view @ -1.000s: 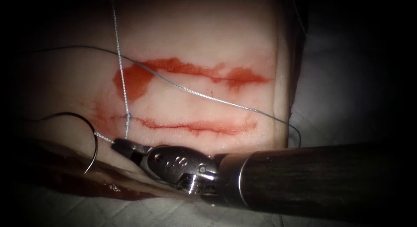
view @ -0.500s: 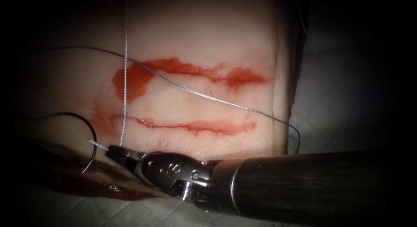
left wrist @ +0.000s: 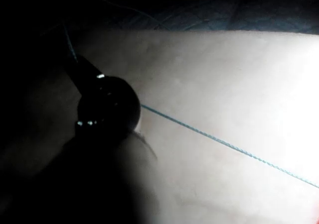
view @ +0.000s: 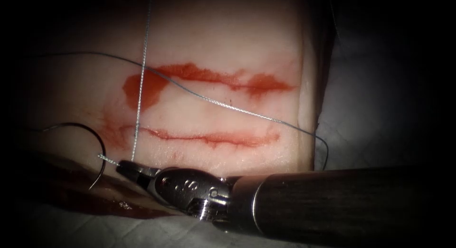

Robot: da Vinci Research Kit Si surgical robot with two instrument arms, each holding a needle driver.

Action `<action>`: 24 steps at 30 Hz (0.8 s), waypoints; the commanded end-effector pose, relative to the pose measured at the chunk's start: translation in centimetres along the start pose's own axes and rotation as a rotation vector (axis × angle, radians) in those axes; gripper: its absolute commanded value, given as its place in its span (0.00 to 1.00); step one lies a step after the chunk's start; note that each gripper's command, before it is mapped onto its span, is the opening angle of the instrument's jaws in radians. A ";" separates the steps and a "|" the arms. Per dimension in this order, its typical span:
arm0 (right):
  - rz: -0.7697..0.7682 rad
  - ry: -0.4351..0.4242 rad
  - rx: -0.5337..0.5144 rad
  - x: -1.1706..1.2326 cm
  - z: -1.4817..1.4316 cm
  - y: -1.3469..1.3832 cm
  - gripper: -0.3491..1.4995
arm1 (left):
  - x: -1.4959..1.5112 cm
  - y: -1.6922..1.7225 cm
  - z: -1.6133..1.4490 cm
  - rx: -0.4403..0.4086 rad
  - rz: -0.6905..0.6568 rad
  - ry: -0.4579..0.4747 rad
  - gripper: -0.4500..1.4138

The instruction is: Wound Closure

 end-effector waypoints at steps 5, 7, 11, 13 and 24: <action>-0.004 0.006 -0.017 0.04 0.11 0.06 0.00 | 0.01 -0.02 0.13 -0.002 0.003 -0.002 0.00; -0.005 0.006 -0.020 0.04 0.11 0.06 0.00 | 0.01 -0.02 0.14 -0.001 0.003 -0.002 0.00; -0.006 0.012 -0.022 0.04 0.10 0.08 0.00 | 0.01 -0.02 0.16 0.000 0.003 0.004 0.00; -0.008 0.015 -0.026 0.05 0.11 0.09 0.00 | 0.00 -0.02 0.18 -0.001 0.003 0.004 0.00; -0.006 0.018 -0.038 0.05 0.09 0.11 0.00 | 0.01 -0.08 0.27 0.013 0.004 0.005 0.00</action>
